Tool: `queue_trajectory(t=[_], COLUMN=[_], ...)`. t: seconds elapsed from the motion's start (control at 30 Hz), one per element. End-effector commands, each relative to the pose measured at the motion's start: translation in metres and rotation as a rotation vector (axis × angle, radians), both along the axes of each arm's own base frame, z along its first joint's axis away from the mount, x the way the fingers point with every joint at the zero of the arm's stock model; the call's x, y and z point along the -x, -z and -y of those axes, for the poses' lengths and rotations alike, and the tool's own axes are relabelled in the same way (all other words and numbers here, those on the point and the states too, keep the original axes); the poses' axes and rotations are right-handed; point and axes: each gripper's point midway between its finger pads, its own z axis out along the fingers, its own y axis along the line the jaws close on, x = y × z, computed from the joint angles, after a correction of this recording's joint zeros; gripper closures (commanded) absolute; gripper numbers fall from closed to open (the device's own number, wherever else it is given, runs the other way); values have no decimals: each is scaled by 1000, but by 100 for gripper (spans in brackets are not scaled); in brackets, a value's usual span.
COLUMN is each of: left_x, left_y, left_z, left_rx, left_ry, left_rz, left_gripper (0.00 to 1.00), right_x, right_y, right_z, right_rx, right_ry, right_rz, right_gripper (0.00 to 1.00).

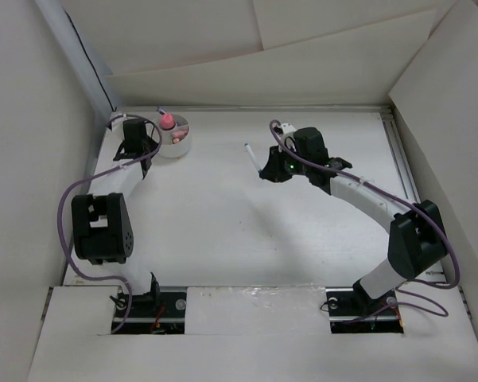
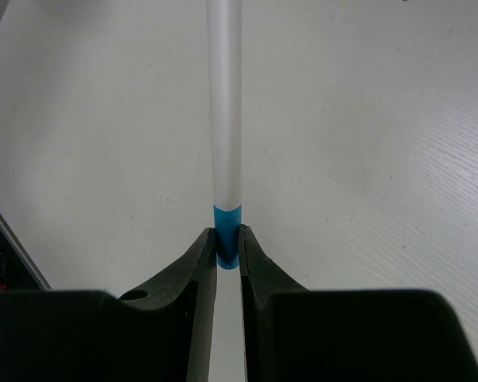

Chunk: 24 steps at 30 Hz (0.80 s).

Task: Sort the stationery into containers
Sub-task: Pass the stationery from the right arm to the left

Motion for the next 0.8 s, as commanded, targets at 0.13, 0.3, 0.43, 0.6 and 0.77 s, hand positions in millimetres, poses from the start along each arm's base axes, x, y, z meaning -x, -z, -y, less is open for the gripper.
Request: queue_trajectory(t=[0.13,0.3,0.43,0.6,0.77], left_x=[9,18,34,74,100], left_y=[-94,-120,-124,-122,-110], left_z=[8,49,139,236,265], left_rx=[68,143,211,240,333], left_ry=[-5,134,385,671,808], left_rz=[277,358,365,338,332], left_gripper=[100,100,97,77,61], right_x=[-3,0,2,4,4], right_y=[-26,-22,-18,-18,-14], right_z=[-5,-9,-13,-16,-20], right_rx=[-44,-40,-36,-31,-27], right_ry=[-22,-33,-42,-56,-65], right_rz=[85,76,68,75,67], right_gripper=[100,100,100,100,100])
